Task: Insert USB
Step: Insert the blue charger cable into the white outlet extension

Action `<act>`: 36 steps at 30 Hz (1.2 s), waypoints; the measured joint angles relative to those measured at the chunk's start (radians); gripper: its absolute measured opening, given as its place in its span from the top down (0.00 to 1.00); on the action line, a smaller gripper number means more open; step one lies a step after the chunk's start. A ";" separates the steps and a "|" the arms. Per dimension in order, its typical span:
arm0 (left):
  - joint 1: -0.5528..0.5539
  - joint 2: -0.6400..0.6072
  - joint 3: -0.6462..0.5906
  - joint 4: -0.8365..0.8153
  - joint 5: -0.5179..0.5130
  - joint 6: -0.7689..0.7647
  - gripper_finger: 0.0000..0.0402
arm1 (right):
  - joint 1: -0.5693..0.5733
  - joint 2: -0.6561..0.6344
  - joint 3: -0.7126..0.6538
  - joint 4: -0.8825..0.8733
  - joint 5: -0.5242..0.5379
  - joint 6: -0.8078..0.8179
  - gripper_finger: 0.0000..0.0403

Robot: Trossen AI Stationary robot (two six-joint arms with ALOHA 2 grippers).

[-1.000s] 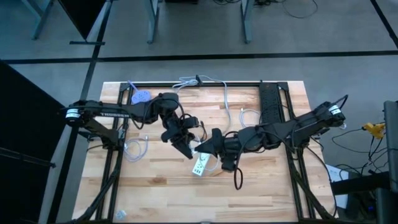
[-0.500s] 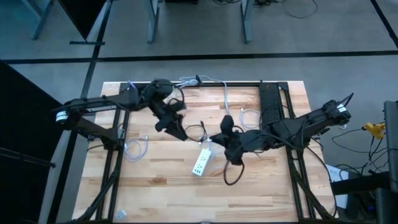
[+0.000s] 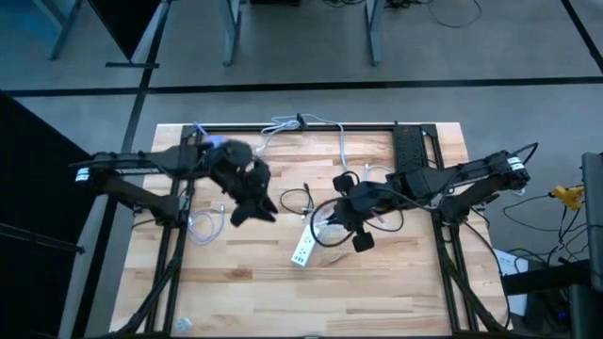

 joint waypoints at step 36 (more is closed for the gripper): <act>-0.399 0.532 -0.462 0.952 -0.365 -0.067 0.81 | 0.054 0.606 0.585 -0.613 -0.019 -0.384 1.00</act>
